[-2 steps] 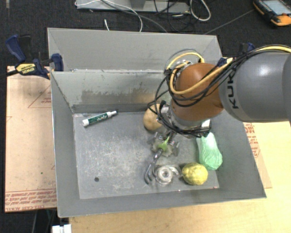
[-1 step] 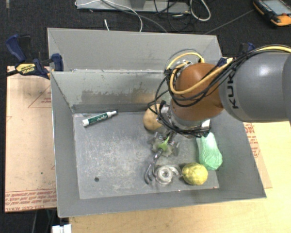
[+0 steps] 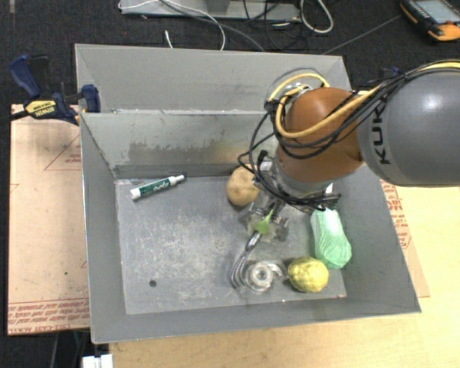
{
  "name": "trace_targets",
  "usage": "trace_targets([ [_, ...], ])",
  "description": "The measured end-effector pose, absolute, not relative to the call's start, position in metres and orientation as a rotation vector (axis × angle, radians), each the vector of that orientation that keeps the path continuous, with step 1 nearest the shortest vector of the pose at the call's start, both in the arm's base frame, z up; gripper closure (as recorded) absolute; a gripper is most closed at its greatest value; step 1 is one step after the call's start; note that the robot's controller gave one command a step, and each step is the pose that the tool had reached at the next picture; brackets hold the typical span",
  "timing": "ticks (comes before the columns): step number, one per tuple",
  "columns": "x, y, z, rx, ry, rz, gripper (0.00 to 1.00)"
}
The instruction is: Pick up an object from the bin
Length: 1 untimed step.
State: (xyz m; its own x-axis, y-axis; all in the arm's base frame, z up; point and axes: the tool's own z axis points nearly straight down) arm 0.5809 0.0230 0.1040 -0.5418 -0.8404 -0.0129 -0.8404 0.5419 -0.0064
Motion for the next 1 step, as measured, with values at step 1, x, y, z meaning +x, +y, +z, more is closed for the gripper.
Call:
trace_targets([
  [1, 0.5806, 0.0233, 0.1306, -1.495, 2.747, 0.002, 1.00],
])
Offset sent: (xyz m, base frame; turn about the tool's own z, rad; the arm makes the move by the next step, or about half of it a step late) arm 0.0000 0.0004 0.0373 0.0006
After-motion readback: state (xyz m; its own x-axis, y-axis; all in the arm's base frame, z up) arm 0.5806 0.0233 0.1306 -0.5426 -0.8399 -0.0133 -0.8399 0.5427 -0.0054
